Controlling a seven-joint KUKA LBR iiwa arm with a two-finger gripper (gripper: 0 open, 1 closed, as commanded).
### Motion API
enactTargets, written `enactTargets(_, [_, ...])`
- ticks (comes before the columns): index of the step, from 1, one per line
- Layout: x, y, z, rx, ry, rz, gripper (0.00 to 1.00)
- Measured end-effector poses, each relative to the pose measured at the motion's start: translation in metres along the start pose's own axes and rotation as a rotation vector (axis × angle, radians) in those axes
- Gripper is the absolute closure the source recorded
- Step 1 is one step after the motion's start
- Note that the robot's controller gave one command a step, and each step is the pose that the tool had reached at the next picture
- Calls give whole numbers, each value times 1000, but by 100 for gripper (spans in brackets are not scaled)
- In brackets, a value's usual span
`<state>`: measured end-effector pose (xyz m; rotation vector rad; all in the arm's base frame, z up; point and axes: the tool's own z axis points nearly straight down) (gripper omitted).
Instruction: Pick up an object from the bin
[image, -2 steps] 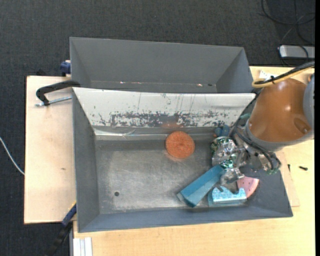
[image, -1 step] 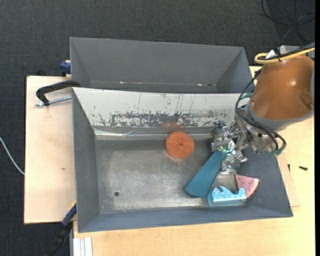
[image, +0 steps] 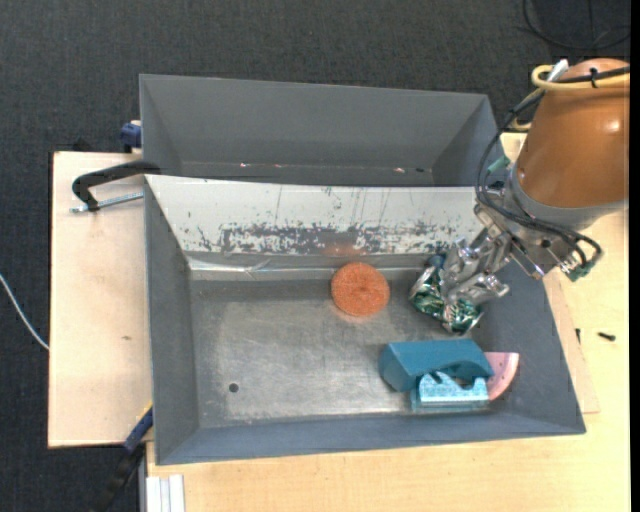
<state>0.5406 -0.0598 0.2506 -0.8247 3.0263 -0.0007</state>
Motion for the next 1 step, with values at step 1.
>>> enactTargets(1, [6,-6,-51,0,0,-150,100])
